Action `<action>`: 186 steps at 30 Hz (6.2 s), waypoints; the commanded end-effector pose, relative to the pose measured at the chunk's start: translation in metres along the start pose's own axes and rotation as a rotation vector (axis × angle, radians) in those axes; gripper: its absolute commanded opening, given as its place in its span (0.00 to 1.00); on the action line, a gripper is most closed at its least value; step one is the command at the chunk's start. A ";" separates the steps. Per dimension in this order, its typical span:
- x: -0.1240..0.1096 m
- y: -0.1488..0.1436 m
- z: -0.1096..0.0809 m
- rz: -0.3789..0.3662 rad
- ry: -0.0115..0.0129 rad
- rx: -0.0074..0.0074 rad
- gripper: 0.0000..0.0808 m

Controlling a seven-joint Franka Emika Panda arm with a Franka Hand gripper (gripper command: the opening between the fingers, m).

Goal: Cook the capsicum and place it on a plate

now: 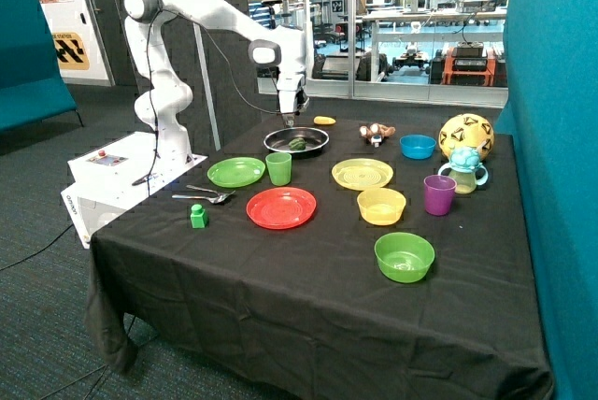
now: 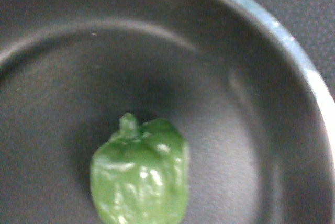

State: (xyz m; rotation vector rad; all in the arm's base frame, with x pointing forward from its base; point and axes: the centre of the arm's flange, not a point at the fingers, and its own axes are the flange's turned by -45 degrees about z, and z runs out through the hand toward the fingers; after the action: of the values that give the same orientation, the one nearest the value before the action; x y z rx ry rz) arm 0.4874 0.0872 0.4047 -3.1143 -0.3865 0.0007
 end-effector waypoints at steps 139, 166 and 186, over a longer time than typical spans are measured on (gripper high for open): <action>-0.025 -0.042 0.085 -0.161 -0.0002 -0.0034 0.90; -0.014 -0.040 0.099 -0.150 -0.0002 -0.0034 0.94; -0.009 -0.047 0.109 -0.158 -0.0002 -0.0034 0.94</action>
State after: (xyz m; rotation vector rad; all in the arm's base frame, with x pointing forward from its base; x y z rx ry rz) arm 0.4655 0.1258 0.3000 -3.0778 -0.6231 0.0005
